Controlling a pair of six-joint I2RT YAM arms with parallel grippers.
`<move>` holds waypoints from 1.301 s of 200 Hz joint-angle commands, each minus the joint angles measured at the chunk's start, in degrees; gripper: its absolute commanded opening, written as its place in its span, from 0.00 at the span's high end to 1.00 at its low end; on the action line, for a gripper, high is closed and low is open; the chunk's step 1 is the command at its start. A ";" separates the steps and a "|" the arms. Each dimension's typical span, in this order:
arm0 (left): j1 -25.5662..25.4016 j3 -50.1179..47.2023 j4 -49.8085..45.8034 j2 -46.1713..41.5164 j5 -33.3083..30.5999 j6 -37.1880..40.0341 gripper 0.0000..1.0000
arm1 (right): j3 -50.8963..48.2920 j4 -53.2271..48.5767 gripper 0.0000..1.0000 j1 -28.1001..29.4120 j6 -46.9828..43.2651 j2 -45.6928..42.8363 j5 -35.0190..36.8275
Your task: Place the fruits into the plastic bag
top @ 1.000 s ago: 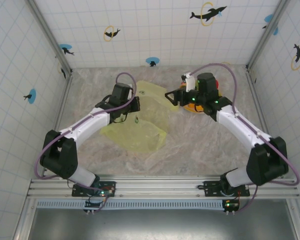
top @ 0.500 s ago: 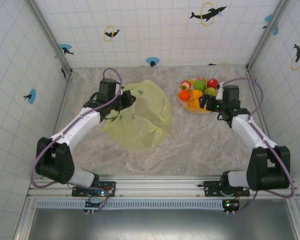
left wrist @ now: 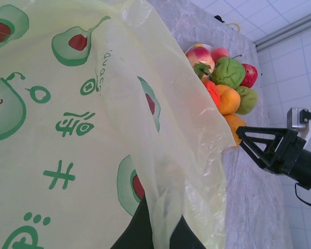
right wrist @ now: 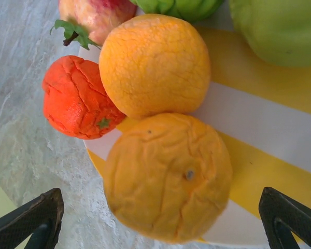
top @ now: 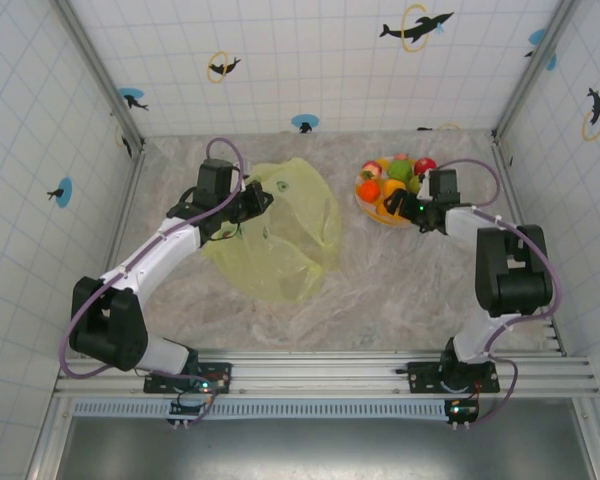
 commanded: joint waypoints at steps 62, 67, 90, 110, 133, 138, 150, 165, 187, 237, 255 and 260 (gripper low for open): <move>0.20 -2.06 2.26 -0.57 0.41 -0.04 1.00 | 3.63 3.34 0.16 -0.18 0.54 6.09 -4.47; 0.17 -2.06 2.33 -0.52 0.45 -0.08 1.00 | 3.66 3.34 0.17 -0.20 0.48 6.31 -4.47; 0.10 -2.40 2.39 -0.42 0.59 -0.05 1.00 | 3.52 3.32 0.21 -0.31 0.41 6.84 -4.47; 0.15 -2.70 2.56 -0.56 0.49 -0.01 1.00 | 3.36 3.32 0.24 -0.58 0.42 7.11 -4.47; 0.23 -3.03 2.59 -0.65 0.40 -0.16 1.00 | 3.31 5.14 0.28 -0.78 0.42 7.11 -6.66; 0.16 -3.03 2.57 -0.65 0.38 -0.15 1.00 | 3.32 5.18 0.29 -0.79 0.39 7.04 -6.70; 0.09 -3.20 2.62 -0.65 0.45 -0.29 1.00 | 3.16 5.05 0.32 -0.97 0.28 6.74 -7.02; 0.16 -3.42 2.87 -0.82 0.59 -0.60 1.00 | 2.43 5.09 0.35 -1.32 0.15 5.62 -7.29; 0.14 -3.91 3.78 -1.42 0.97 -1.57 1.00 | 0.23 5.11 0.38 -1.96 -0.24 1.99 -7.30; 0.14 -7.68 7.17 -3.10 2.27 -4.31 1.00 | -9.32 4.57 0.43 -1.92 -2.79 -14.44 -7.54; 0.17 -8.21 7.77 -3.32 2.69 -4.97 1.00 | -12.94 4.17 0.45 0.42 -5.87 -22.12 -8.64; 0.16 -8.27 7.83 -3.38 2.81 -5.00 1.00 | -13.76 2.52 0.45 1.57 -7.08 -24.20 -8.77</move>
